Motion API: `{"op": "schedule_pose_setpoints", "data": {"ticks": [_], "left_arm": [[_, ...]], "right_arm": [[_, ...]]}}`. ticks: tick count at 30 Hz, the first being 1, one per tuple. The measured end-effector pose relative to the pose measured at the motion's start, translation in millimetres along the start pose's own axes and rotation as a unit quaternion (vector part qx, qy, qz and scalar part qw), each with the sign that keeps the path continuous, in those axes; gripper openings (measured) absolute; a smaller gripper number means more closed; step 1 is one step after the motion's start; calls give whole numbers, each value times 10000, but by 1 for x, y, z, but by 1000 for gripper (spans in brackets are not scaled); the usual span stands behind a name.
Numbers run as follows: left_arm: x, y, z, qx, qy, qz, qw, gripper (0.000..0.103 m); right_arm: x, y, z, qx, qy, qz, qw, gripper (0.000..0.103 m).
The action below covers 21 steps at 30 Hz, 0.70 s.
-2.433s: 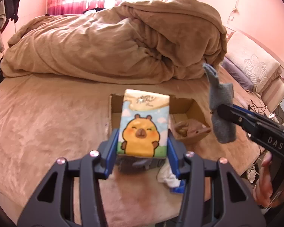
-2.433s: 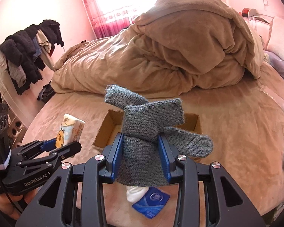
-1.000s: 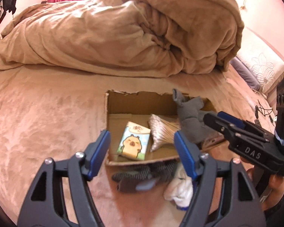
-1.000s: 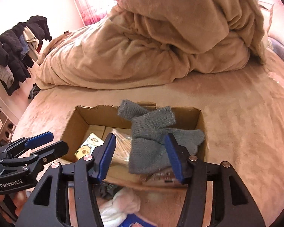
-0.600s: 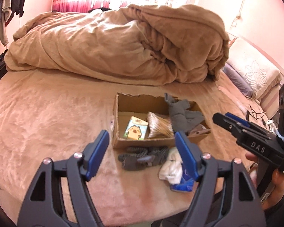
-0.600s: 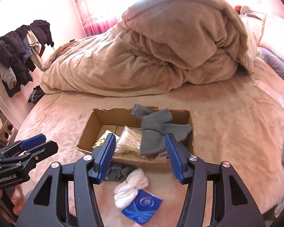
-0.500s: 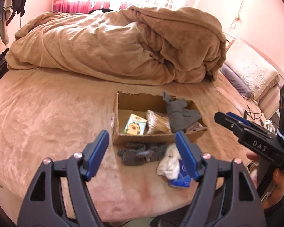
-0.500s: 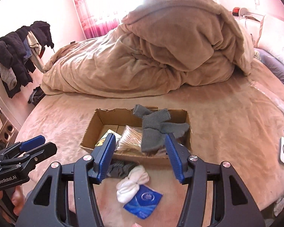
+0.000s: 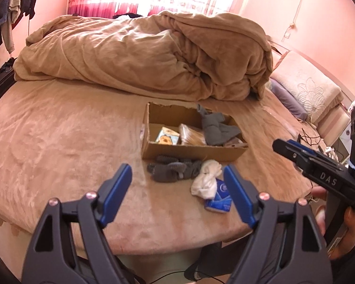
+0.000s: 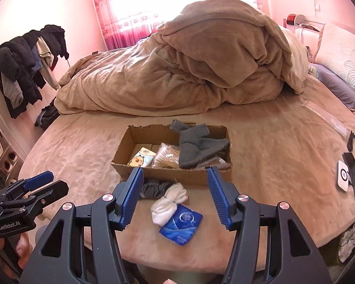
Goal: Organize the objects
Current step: 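Grasp the blue Vinda tissue pack with the right tool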
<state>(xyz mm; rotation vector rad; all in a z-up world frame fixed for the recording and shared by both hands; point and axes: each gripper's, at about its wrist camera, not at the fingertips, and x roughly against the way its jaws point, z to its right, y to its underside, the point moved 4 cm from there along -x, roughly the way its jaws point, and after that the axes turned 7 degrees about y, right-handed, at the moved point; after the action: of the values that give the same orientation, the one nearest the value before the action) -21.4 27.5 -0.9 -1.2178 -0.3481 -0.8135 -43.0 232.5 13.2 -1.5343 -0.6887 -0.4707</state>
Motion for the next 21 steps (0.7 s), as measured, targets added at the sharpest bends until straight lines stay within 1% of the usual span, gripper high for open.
{"op": "schedule_pose_setpoints", "data": {"ticks": [6, 8, 9, 15, 21], "left_arm": [[16, 14, 0, -1, -36, 108, 9999, 81], [18, 19, -1, 36, -59, 172, 9998, 88], [18, 22, -2, 65, -72, 181, 9998, 89], [0, 45, -12, 175, -24, 17, 9998, 90], [-38, 74, -22, 306, 98, -295, 9990, 90]], "right_arm": [[14, 14, -1, -24, 6, -32, 10000, 60], [19, 20, -2, -63, -63, -33, 10000, 60], [21, 22, -2, -66, -64, -13, 10000, 60], [17, 46, -4, -51, -100, -157, 9998, 60], [-1, 71, -12, 30, -40, -401, 9992, 60]]}}
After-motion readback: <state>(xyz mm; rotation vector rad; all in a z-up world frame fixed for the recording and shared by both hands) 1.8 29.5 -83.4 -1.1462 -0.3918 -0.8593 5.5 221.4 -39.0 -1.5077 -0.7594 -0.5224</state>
